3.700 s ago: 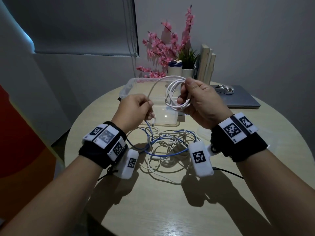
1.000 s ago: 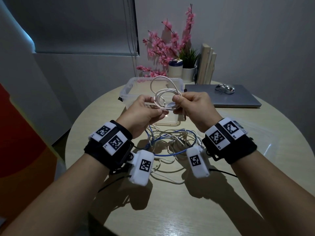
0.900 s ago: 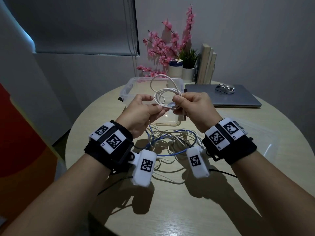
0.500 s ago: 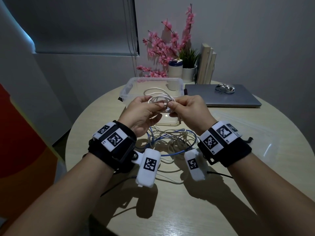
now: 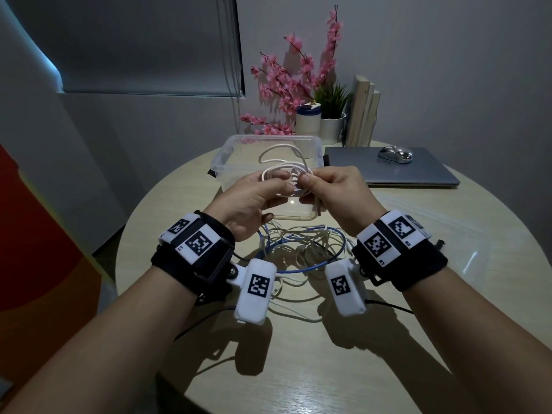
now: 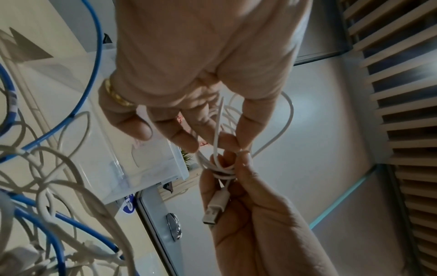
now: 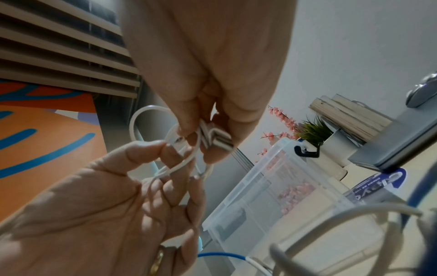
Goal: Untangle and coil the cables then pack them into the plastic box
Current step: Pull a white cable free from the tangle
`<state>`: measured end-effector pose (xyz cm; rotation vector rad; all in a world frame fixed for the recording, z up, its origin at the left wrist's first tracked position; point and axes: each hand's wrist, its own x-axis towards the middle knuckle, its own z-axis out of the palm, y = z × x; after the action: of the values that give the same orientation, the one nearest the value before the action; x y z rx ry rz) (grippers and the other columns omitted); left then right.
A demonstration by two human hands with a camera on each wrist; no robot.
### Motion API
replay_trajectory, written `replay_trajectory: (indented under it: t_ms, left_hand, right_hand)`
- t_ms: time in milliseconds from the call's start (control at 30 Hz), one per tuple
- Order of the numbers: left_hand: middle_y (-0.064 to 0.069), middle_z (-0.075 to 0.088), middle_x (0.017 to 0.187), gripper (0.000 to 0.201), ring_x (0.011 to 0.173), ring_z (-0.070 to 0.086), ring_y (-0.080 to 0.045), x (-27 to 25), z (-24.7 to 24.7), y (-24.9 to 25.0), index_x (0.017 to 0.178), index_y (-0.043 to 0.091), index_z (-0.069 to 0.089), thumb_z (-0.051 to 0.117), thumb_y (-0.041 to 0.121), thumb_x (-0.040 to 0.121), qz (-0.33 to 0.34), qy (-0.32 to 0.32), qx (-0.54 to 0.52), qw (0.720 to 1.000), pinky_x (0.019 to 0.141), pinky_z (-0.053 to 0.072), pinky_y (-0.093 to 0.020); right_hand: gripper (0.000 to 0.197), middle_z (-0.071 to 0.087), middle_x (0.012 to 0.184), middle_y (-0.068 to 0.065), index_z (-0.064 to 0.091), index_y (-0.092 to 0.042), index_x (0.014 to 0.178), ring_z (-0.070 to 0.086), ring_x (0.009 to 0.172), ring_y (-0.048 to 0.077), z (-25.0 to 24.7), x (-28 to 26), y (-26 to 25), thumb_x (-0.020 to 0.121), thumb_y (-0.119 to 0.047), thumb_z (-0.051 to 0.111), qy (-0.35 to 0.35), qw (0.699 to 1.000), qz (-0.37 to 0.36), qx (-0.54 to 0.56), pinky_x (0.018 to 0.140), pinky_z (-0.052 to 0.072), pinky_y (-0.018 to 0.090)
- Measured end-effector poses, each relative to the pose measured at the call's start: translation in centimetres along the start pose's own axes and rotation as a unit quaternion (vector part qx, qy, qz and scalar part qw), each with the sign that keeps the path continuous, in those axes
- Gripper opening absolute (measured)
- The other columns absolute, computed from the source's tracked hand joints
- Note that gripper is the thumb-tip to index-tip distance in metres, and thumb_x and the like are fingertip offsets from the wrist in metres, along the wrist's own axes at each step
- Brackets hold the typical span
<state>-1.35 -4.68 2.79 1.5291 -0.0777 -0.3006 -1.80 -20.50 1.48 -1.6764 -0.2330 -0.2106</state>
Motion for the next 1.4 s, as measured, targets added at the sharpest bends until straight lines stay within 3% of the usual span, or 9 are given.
replay_trajectory:
  t_ms: [200, 367, 533, 667, 800, 933, 1067, 1267, 1400]
  left_hand:
    - [0.005, 0.055, 0.089, 0.018, 0.083, 0.047, -0.012, 0.2, 0.2, -0.1, 0.109, 0.024, 0.061, 0.053, 0.032, 0.095, 0.025, 0.056, 0.08, 0.995, 0.07, 0.034, -0.029]
    - [0.005, 0.059, 0.107, 0.022, 0.09, 0.056, -0.009, 1.1, -0.3, -0.9, 0.106, 0.026, 0.05, 0.057, 0.01, 0.093, 0.189, 0.104, 0.076, 0.974, 0.078, 0.043, -0.026]
    - [0.001, 0.069, 0.092, 0.012, 0.083, 0.061, -0.006, 1.2, -0.4, -0.9, 0.098, 0.017, 0.062, 0.054, 0.009, 0.094, 0.214, 0.055, 0.08, 0.972, 0.081, 0.044, -0.027]
    - [0.005, 0.064, 0.076, 0.014, 0.076, 0.056, -0.007, 0.8, -0.2, -0.8, 0.093, 0.02, 0.057, 0.048, 0.009, 0.098, 0.172, 0.033, 0.01, 0.984, 0.072, 0.041, -0.023]
    - [0.01, 0.058, 0.073, 0.006, 0.077, 0.05, -0.009, 0.3, -0.6, -0.8, 0.085, 0.024, 0.055, 0.059, 0.022, 0.09, 0.125, -0.029, 0.061, 0.99, 0.077, 0.034, -0.033]
    - [0.002, 0.048, 0.065, 0.022, 0.063, 0.041, -0.009, -0.1, -0.6, -0.6, 0.073, 0.018, 0.05, 0.061, 0.008, 0.089, 0.087, -0.067, 0.117, 0.987, 0.062, 0.034, -0.024]
    - [-0.006, 0.055, 0.072, 0.013, 0.065, 0.059, -0.013, 0.0, -0.2, -0.7, 0.085, 0.011, 0.051, 0.059, 0.001, 0.09, 0.057, -0.036, 0.054, 0.996, 0.06, 0.053, -0.021]
    - [-0.013, 0.064, 0.07, 0.011, 0.051, 0.064, -0.015, 0.3, 0.3, -0.8, 0.099, 0.007, 0.043, 0.051, 0.014, 0.098, 0.104, 0.066, 0.019, 0.992, 0.046, 0.051, -0.021]
    - [-0.01, 0.067, 0.07, 0.008, 0.057, 0.066, -0.017, -0.1, -0.2, -1.3, 0.09, 0.009, 0.051, 0.049, 0.011, 0.098, 0.021, -0.069, 0.135, 0.988, 0.053, 0.054, -0.023]
  right_hand:
    - [0.014, 0.067, 0.077, 0.009, 0.07, -0.013, 0.085, 0.063, 0.073, 0.021, -0.1, 0.2, 0.1, 0.09, -0.006, 0.059, -0.009, 1.0, 0.0, 0.003, 0.07, 0.055, 0.028]
    - [0.016, 0.068, 0.078, 0.011, 0.071, -0.017, 0.082, 0.064, 0.075, 0.023, 0.1, 0.4, 0.0, 0.09, -0.008, 0.061, -0.016, 1.0, 0.005, -0.002, 0.073, 0.054, 0.031]
    - [0.012, 0.068, 0.079, 0.014, 0.072, -0.014, 0.084, 0.064, 0.07, 0.022, -0.1, 0.3, -0.1, 0.09, -0.011, 0.062, -0.015, 1.0, 0.006, -0.004, 0.072, 0.055, 0.034]
    - [0.013, 0.067, 0.074, 0.011, 0.071, -0.01, 0.082, 0.064, 0.066, 0.018, -0.1, 0.4, -0.1, 0.09, -0.008, 0.061, -0.016, 1.0, 0.006, -0.002, 0.066, 0.054, 0.027]
    - [0.011, 0.067, 0.075, 0.014, 0.071, -0.009, 0.082, 0.064, 0.067, 0.021, -0.3, 0.6, 0.1, 0.089, -0.01, 0.062, 0.001, 1.0, 0.003, -0.006, 0.072, 0.056, 0.035]
    - [0.011, 0.067, 0.076, 0.017, 0.071, -0.006, 0.082, 0.065, 0.07, 0.024, -0.2, 0.7, 0.2, 0.088, -0.011, 0.064, 0.014, 1.0, 0.002, -0.013, 0.076, 0.055, 0.045]
    - [0.014, 0.067, 0.074, 0.015, 0.071, -0.002, 0.084, 0.065, 0.066, 0.019, -0.2, 0.6, 0.3, 0.089, -0.014, 0.064, 0.028, 0.999, 0.004, -0.038, 0.074, 0.053, 0.053]
    - [0.016, 0.064, 0.074, 0.018, 0.07, 0.002, 0.082, 0.061, 0.066, 0.022, -0.9, 1.0, -0.2, 0.089, -0.011, 0.063, 0.06, 0.998, 0.0, -0.014, 0.074, 0.056, 0.04]
    - [0.018, 0.063, 0.071, 0.015, 0.068, -0.002, 0.075, 0.062, 0.066, 0.022, -1.4, 1.3, -0.2, 0.09, -0.012, 0.063, 0.091, 0.996, 0.006, 0.004, 0.071, 0.058, 0.035]
